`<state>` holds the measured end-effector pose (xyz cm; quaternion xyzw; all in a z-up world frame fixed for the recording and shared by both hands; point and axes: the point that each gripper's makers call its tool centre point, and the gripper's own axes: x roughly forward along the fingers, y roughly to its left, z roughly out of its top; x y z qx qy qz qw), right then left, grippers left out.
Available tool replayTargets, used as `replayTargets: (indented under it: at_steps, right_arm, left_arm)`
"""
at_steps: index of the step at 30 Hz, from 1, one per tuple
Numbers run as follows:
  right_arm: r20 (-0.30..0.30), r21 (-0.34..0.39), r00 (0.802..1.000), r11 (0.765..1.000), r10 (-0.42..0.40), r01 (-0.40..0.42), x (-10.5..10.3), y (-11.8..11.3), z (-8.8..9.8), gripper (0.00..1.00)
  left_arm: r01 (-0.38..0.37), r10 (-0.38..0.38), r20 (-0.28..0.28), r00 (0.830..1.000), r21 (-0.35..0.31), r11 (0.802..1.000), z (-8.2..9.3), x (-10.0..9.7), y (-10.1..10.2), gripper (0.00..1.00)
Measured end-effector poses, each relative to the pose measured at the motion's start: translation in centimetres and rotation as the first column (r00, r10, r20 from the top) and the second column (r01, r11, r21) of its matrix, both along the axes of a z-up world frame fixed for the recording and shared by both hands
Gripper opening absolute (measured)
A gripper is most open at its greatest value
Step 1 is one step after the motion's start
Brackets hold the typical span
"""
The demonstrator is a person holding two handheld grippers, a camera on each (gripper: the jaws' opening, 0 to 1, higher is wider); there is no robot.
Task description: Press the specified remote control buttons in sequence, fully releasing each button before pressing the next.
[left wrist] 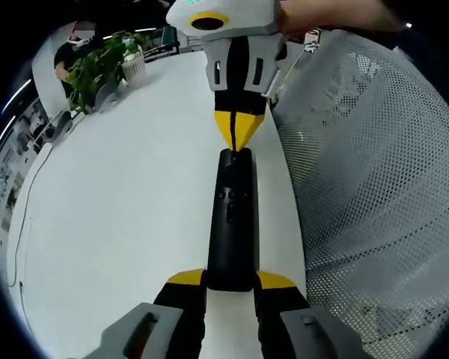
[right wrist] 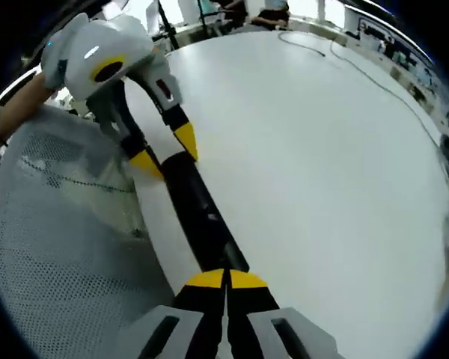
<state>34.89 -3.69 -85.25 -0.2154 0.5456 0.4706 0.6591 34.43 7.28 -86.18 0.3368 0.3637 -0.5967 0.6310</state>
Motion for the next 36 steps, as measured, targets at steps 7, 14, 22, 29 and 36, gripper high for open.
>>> replayTargets:
  at_steps: [7,14,22,29,36]
  right_arm:
    - [0.048,0.018,0.997,0.998,0.063,-0.064,-0.4,-0.1,0.3,0.0]
    - [0.098,0.036,0.991,0.995,0.094,-0.098,-0.2,1.2,0.5,0.0]
    - [0.114,0.004,0.985,0.992,0.127,-0.128,0.0,1.3,0.1,0.0]
    - [0.13,-0.01,0.982,0.99,0.14,-0.14,-0.1,1.3,0.0,0.0]
    - [0.198,-0.038,0.953,0.973,0.23,-0.227,-0.2,1.2,-0.1,0.0]
  left_arm:
    - [-0.001,0.001,0.0,1.0,-0.001,1.0,0.0,0.0,0.0,0.25]
    - [-0.002,0.002,-0.002,1.0,-0.002,1.0,0.0,0.0,0.0,0.25]
    - [-0.004,0.004,-0.002,1.0,-0.004,1.0,0.0,0.0,0.0,0.25]
    - [-0.003,0.003,-0.004,1.0,-0.007,1.0,0.0,0.0,0.0,0.25]
    - [-0.002,0.002,-0.004,1.0,-0.007,1.0,0.0,0.0,0.0,0.25]
